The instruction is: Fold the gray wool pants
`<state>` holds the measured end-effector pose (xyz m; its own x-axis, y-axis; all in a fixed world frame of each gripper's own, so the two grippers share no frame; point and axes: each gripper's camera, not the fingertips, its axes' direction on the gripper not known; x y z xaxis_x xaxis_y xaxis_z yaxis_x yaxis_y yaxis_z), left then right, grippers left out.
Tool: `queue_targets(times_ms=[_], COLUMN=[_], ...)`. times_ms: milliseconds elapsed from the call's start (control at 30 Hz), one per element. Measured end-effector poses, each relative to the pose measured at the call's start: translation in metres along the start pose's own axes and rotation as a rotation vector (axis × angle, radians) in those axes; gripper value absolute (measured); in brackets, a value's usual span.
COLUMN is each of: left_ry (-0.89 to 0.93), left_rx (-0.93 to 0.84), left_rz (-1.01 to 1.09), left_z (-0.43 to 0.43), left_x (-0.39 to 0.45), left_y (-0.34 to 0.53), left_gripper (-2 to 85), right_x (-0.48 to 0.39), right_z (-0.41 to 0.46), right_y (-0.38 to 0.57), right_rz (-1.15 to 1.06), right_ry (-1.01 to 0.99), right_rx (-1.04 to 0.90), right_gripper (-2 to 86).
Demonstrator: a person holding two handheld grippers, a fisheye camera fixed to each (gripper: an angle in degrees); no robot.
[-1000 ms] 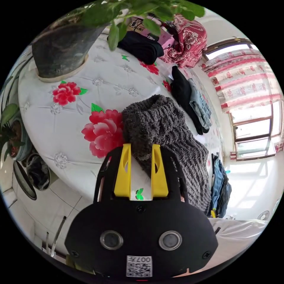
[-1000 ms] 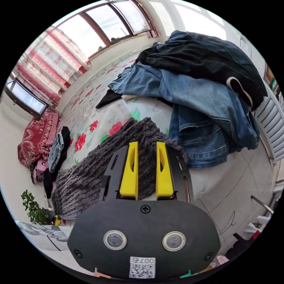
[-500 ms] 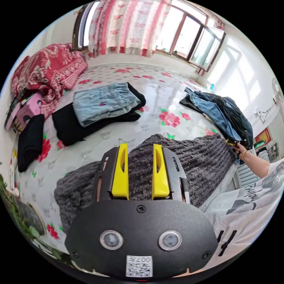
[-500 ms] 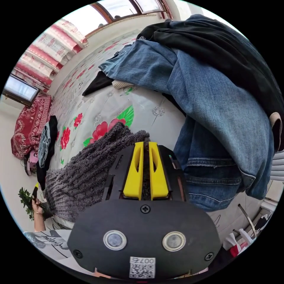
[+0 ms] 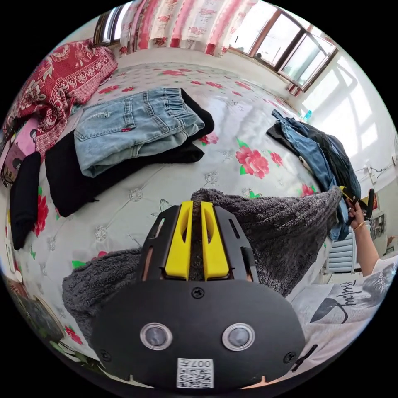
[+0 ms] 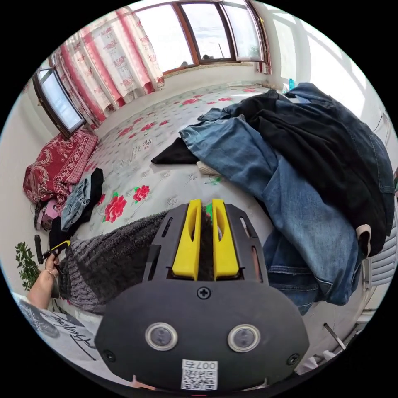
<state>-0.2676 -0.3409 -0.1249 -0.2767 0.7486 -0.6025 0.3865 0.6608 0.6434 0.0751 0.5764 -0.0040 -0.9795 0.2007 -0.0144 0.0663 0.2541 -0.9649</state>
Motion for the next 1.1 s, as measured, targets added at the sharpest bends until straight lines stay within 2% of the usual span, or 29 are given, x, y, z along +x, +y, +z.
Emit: queue_targets(times_ms=[67,133,267,400,600,700,733,767,833,967,1100], left_ry=[0.032,0.016,-0.076,-0.151,-0.133,-0.236,-0.322,-0.436,-0.527,-0.397,-0.31], left_rx=[-0.064,-0.062,-0.001,-0.006,-0.069,-0.119,-0.149,-0.212,-0.33,-0.2,-0.149], left_rz=[-0.046,-0.05,0.007,0.041,-0.22,-0.302,-0.298,-0.29,-0.367,-0.518,-0.63], left_z=[0.027,0.03,0.005,-0.014,-0.042,-0.053,-0.052,-0.047,-0.041,-0.072,-0.081], left_x=[-0.002,0.006,0.026,0.036,-0.002,-0.023,-0.029,-0.036,-0.055,-0.085,-0.107], left_y=[-0.01,-0.017,-0.011,0.027,0.109,0.138,0.149,0.161,0.176,0.202,0.205], left_gripper=[6.4,7.7,8.5,7.6,5.9,4.4,2.8,0.4,-0.4,-0.9,-0.8], right_x=[0.008,0.016,0.04,0.073,0.098,0.102,0.103,0.106,0.111,0.124,0.147], right_z=[0.06,0.083,0.04,0.006,-0.004,0.018,0.029,0.038,0.034,-0.055,-0.066], right_y=[-0.017,-0.02,0.002,0.043,0.098,0.096,0.094,0.093,0.094,0.114,0.156], right_rz=[0.086,0.134,0.175,0.259,0.357,0.345,0.334,0.329,0.333,0.363,0.384], right_ry=[0.045,0.046,0.013,0.007,-0.05,-0.045,-0.019,0.007,0.031,-0.023,0.004], right_rx=[-0.15,-0.236,-0.128,-0.122,-0.144,-0.202,-0.226,-0.26,-0.258,0.0,-0.03], right_gripper=[3.4,4.3,6.0,7.6,7.7,5.7,4.3,3.0,1.7,0.8,2.6])
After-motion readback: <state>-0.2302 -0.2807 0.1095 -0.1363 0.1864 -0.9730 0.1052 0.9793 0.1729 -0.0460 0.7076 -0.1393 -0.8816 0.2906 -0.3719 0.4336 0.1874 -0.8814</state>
